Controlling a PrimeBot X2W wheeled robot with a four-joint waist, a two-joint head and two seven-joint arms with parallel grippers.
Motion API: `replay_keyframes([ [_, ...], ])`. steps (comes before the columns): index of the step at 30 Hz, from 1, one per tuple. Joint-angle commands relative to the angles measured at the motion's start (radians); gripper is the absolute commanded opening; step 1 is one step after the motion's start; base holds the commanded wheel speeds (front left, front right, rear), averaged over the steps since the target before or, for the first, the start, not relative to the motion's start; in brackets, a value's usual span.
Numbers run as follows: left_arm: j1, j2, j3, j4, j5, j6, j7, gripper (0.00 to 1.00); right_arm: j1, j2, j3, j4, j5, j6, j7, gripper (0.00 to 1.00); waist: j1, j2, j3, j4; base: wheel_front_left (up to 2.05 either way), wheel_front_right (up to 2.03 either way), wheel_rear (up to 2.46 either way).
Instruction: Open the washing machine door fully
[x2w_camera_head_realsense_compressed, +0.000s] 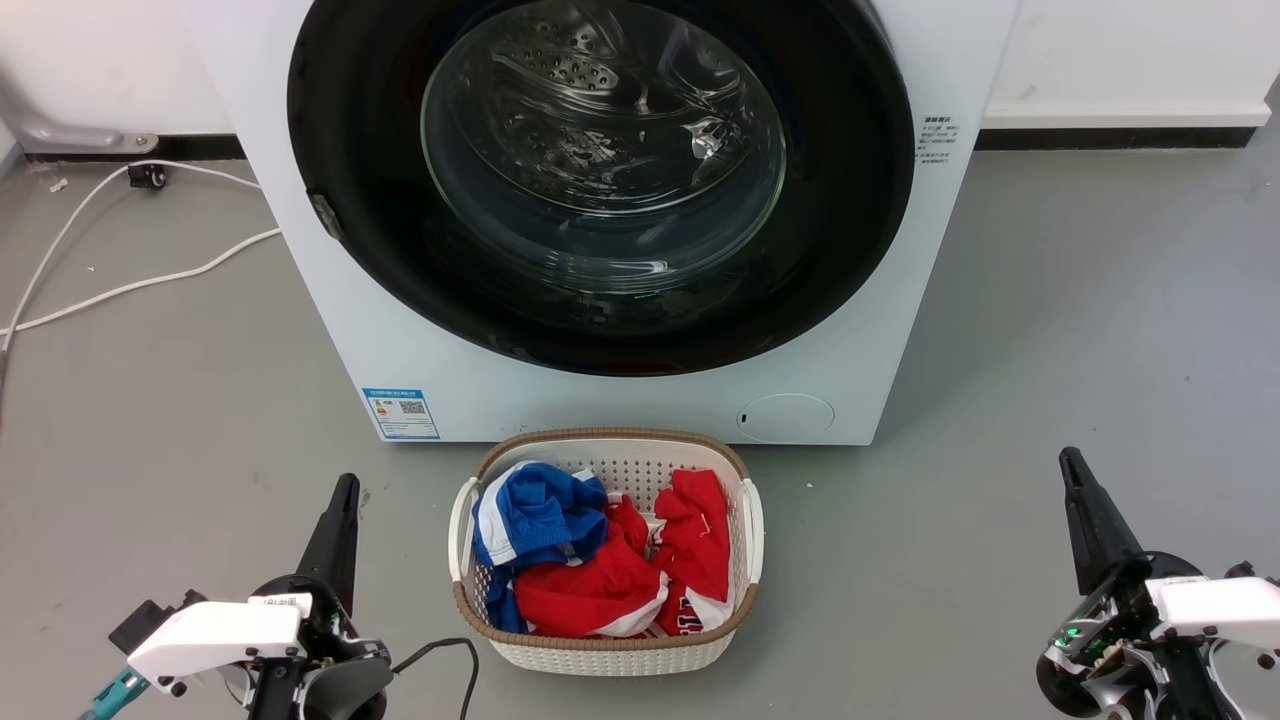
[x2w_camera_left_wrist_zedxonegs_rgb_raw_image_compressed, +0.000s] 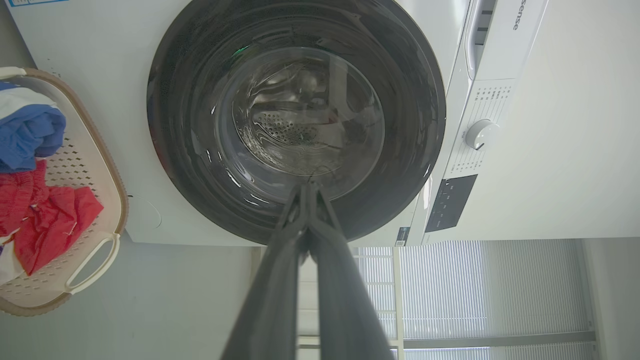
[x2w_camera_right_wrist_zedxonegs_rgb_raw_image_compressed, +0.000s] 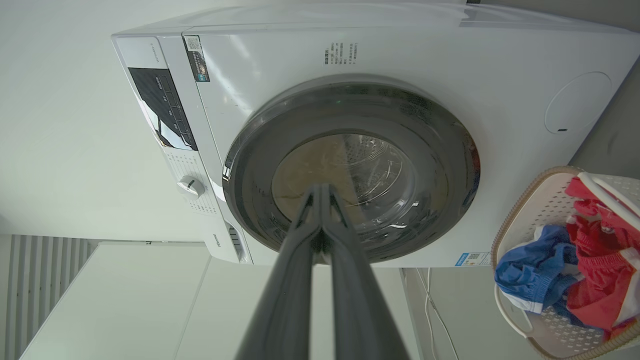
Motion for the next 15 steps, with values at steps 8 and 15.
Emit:
replay_keyframes([
  [8, -0.008, -0.003, 0.004, 0.0, 0.004, -0.003, 0.005, 0.0, -0.013, 0.003, -0.001, 0.001, -0.009, 0.0, 0.003, 0.0, 0.0, 0.0, 0.0, 0.0, 0.0, 0.0, 0.0],
  [15, -0.008, -0.003, 0.004, 0.0, 0.004, -0.003, 0.005, 0.0, -0.013, 0.004, -0.001, 0.001, -0.009, 0.0, 0.003, 0.0, 0.0, 0.0, 0.0, 0.0, 0.0, 0.0, 0.0],
])
